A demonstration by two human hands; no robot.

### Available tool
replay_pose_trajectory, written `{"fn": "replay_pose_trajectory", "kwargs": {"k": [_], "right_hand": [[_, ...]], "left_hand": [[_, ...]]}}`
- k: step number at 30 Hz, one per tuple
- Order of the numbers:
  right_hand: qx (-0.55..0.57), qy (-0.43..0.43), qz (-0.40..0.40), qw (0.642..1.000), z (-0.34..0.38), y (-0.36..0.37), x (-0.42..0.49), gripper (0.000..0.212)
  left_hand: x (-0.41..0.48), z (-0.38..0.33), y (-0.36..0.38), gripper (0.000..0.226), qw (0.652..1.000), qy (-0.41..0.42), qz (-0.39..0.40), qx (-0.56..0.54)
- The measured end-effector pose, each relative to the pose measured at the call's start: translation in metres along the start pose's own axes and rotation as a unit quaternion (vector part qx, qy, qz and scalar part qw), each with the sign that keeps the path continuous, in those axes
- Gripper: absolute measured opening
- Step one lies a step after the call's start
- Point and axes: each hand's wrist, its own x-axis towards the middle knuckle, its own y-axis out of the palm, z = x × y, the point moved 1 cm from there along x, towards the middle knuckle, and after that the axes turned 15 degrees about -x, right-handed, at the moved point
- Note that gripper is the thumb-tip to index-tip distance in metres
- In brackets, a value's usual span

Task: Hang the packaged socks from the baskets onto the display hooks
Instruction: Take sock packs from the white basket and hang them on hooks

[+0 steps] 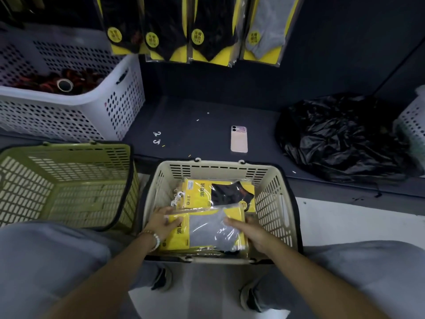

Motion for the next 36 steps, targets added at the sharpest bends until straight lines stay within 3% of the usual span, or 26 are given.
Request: {"fn": "replay_pose_trajectory", "kwargs": {"k": [3, 5, 7, 9, 11, 12, 14, 17, 20, 24, 29, 36], "right_hand": [[0.07, -0.017, -0.067, 0.995, 0.023, -0.019, -0.002, 0.102], [0.14, -0.036, -0.072, 0.987, 0.039, -0.032, -0.004, 0.106], [0.218, -0.073, -0.069, 0.971, 0.057, -0.04, -0.008, 0.095], [0.268, -0.116, -0.057, 0.955, 0.077, -0.046, -0.013, 0.084], [0.303, -0.167, -0.034, 0.938, 0.1, -0.049, -0.018, 0.071], [0.309, -0.185, -0.028, 0.932, 0.109, -0.05, -0.021, 0.067], [0.305, -0.2, -0.043, 0.93, 0.127, -0.055, -0.026, 0.067], [0.234, -0.223, -0.165, 0.932, 0.149, -0.076, -0.032, 0.075], [0.172, -0.278, -0.259, 0.909, 0.185, -0.103, -0.044, 0.057], [0.103, -0.397, -0.275, 0.87, 0.249, -0.12, -0.072, 0.035], [0.118, -0.464, -0.322, 0.817, 0.298, -0.133, -0.101, 0.014], [0.164, -0.467, -0.292, 0.819, 0.314, -0.159, -0.107, 0.025]], "left_hand": [[0.008, -0.031, 0.001, 0.068, 0.987, 0.04, -0.092, -0.129], [0.014, -0.058, -0.002, 0.088, 0.959, 0.064, -0.149, -0.231], [0.019, -0.086, -0.007, 0.107, 0.932, 0.023, -0.181, -0.314], [0.023, -0.117, -0.006, 0.102, 0.9, -0.031, -0.106, -0.421], [0.019, -0.155, 0.0, 0.078, 0.833, -0.045, 0.036, -0.55], [0.017, -0.173, 0.001, 0.069, 0.809, -0.033, 0.07, -0.583], [0.019, -0.204, 0.001, 0.062, 0.794, 0.005, 0.064, -0.604], [0.022, -0.238, -0.011, 0.041, 0.811, 0.06, -0.004, -0.582], [0.023, -0.27, -0.025, 0.018, 0.844, 0.145, -0.022, -0.515], [0.022, -0.315, -0.032, 0.013, 0.881, 0.247, -0.004, -0.405], [0.024, -0.359, -0.037, 0.022, 0.891, 0.311, 0.01, -0.331], [0.031, -0.399, -0.045, 0.024, 0.883, 0.359, 0.032, -0.3]]}}
